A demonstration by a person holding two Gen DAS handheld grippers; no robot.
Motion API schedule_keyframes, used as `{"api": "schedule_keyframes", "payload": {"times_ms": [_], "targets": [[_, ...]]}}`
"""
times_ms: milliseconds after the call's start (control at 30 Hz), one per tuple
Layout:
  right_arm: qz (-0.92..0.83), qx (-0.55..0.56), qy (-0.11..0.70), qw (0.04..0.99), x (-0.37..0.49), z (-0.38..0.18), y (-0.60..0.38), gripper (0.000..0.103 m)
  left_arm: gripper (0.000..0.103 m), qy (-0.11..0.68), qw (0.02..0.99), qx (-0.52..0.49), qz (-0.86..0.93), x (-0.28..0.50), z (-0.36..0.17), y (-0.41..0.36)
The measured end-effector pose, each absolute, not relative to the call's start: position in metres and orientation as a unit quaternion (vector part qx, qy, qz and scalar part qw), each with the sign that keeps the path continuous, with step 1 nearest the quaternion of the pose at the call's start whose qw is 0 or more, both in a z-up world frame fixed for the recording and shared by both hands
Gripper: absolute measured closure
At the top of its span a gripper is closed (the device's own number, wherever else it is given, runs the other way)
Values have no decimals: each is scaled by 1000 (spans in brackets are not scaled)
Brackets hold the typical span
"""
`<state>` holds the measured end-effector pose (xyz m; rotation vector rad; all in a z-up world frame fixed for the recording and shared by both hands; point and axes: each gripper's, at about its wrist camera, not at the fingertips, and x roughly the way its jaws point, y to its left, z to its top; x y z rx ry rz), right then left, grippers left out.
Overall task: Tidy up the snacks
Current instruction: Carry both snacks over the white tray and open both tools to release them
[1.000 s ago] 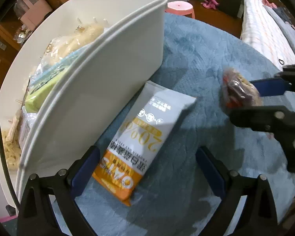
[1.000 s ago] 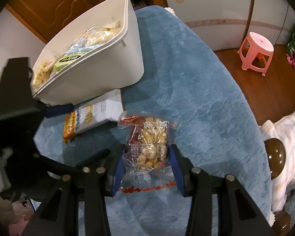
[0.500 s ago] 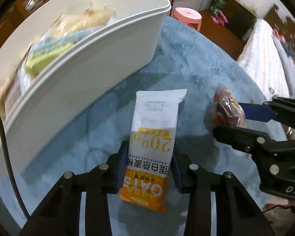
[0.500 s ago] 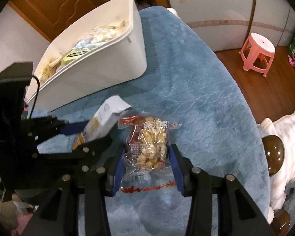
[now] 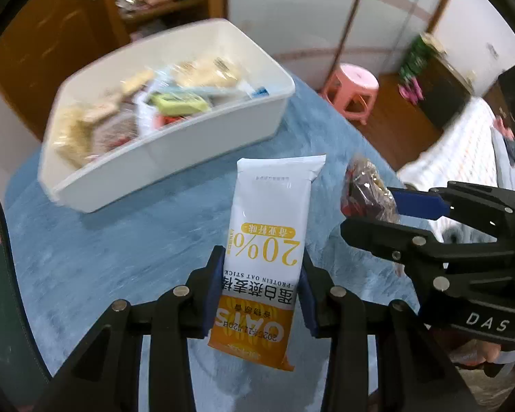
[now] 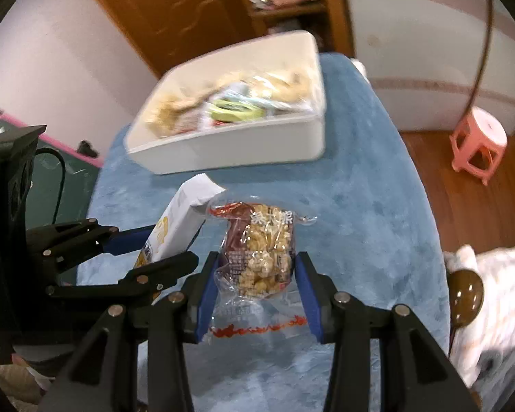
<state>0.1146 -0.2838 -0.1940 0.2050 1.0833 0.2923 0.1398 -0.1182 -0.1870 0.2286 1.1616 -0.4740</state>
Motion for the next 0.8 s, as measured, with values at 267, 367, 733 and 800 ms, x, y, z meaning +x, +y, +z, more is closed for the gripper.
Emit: {"api": "schedule_keyframes", "payload": {"times_ms": [267, 367, 733, 800], "targets": [[197, 58, 463, 862, 104, -136, -261, 59, 65, 489, 854, 85, -158, 127, -123, -97], [212, 49, 440, 871, 106, -113, -255, 59, 65, 465, 870, 84, -138, 128, -96, -88], [217, 42, 339, 914, 144, -16, -238, 59, 65, 382, 918, 54, -95, 174, -4, -54], [213, 47, 326, 920, 154, -5, -238, 59, 65, 372, 922, 46, -92, 186, 6, -48]]}}
